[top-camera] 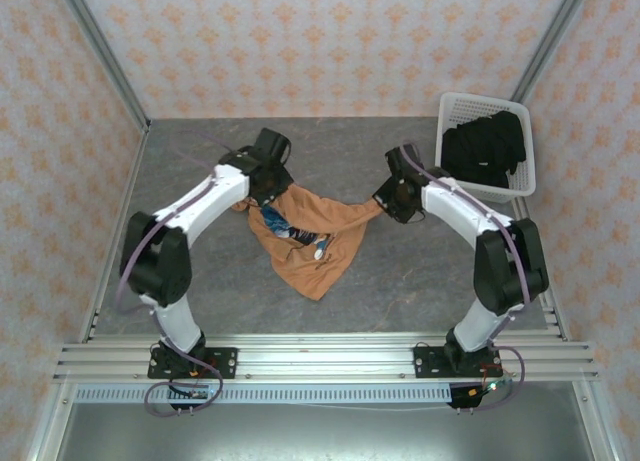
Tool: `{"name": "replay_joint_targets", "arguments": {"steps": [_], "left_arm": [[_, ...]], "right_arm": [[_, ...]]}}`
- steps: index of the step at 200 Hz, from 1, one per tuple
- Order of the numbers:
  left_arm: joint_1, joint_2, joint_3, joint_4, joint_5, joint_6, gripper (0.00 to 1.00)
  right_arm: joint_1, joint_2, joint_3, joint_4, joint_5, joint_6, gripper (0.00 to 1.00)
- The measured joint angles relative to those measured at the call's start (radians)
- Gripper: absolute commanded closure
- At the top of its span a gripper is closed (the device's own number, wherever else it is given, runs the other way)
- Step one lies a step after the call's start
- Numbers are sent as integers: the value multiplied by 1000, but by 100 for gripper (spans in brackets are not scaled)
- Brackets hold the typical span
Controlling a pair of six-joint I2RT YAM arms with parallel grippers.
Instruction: Fold and stack the t-shirts
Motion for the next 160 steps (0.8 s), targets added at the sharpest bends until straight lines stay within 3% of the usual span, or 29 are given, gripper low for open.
{"name": "replay_joint_targets", "arguments": {"steps": [79,160], "left_arm": [[161,-431,40,66,-50,63,100],[164,-669,228,111,-58,172,100]], "right_arm": [[-10,-209,385,-12,120,-217,100],[-10,-523,435,33,175,-339,100]]}}
